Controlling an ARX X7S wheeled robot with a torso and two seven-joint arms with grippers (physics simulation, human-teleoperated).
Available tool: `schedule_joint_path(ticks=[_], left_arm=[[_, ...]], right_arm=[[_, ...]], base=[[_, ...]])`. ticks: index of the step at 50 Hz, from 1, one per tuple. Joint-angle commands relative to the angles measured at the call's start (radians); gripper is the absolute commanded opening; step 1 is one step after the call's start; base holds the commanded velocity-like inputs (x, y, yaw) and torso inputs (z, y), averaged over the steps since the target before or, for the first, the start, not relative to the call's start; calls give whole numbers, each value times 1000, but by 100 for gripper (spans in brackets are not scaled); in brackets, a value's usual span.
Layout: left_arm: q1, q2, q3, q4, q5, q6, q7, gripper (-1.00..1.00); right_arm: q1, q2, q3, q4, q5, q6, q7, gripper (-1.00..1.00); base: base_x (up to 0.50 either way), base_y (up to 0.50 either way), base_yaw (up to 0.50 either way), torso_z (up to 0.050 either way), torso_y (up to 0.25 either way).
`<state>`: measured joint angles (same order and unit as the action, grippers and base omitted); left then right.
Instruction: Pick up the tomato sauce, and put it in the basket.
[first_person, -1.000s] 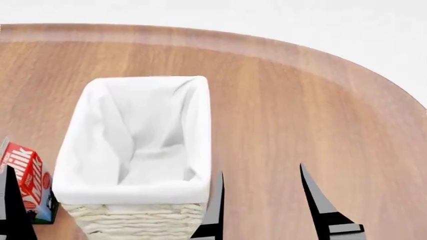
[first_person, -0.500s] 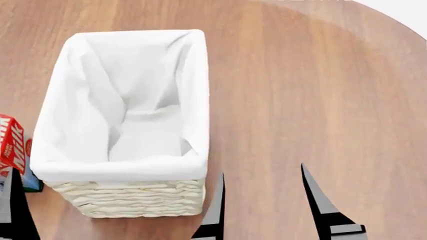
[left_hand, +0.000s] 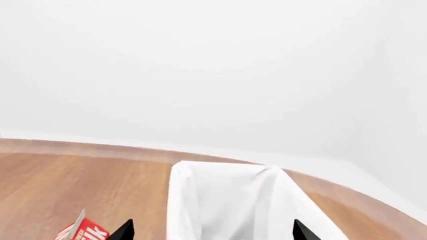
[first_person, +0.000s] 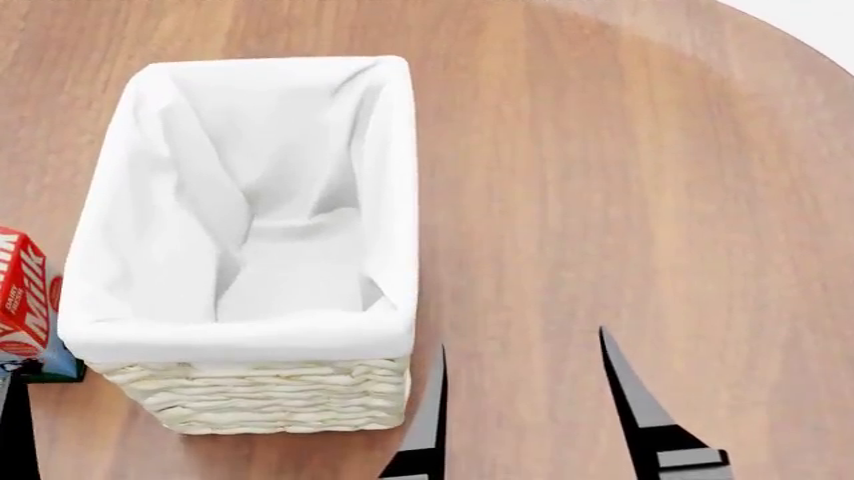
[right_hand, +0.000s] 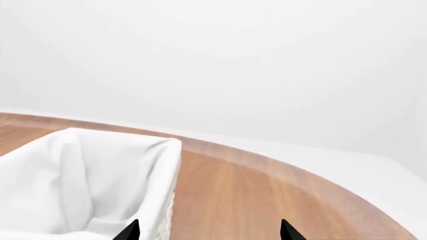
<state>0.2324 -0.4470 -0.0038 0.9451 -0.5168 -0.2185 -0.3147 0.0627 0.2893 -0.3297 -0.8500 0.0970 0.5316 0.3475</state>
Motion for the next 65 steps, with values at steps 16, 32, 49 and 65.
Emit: schedule_joint_path(ticks=[16, 32, 49, 65], left_arm=[[282, -341, -77, 101, 78, 186, 14, 100], [224, -826, 270, 101, 246, 283, -385, 100], [211, -941, 331, 75, 174, 266, -500, 100], [164, -986, 340, 84, -126, 166, -480, 100]], right_arm=[[3, 6, -9, 26, 10, -18, 8, 100], [4, 9, -14, 41, 16, -28, 13, 100], [8, 12, -24, 56, 17, -33, 18, 100], [10, 20, -32, 55, 16, -28, 25, 100]], base=[[0, 0, 0, 0, 0], [0, 0, 0, 0, 0], [0, 0, 0, 0, 0], [0, 0, 0, 0, 0]])
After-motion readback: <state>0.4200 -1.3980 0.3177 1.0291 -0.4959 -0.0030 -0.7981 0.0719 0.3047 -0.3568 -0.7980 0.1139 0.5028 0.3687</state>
